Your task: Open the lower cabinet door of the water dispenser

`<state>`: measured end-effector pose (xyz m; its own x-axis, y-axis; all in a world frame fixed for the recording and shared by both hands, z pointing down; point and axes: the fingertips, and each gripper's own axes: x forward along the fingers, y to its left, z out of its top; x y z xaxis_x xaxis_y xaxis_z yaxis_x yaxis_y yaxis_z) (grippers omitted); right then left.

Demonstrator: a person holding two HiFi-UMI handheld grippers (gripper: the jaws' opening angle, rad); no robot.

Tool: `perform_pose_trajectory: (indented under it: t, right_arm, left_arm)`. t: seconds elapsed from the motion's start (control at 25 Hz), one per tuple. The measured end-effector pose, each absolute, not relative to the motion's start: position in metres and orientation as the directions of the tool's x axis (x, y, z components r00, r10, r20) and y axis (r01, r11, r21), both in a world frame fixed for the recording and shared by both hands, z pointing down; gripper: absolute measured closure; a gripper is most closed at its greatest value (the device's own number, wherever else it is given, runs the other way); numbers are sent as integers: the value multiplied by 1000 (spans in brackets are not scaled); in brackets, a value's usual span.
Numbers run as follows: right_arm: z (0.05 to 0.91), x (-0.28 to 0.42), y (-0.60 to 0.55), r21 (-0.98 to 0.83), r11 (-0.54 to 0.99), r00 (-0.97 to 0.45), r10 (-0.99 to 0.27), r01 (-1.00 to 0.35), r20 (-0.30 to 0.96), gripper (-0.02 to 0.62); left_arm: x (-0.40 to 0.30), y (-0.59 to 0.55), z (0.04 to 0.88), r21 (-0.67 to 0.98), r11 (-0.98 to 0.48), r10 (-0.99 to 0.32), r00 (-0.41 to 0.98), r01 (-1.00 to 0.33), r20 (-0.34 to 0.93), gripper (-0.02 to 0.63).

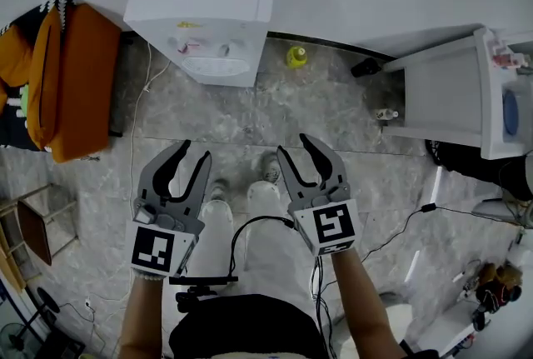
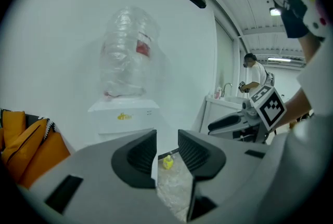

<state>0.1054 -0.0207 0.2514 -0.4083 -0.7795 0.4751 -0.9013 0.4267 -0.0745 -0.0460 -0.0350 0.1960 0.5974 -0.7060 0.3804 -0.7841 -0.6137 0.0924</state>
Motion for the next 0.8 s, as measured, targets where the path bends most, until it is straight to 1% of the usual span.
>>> perform_pose_trajectory:
  t: [0.28,0.8]
  right_arm:
    - [292,116,-44,-97,445,-433,-760,-890,486,442]
    - [384,128,-86,-138,453,-457,-736,-881,499,442]
  left_arm:
    - [-29,-51,223,110,-580,-722,572,-807,389,477]
    - [5,-77,300,119,-574,-704,562,-810,435,477]
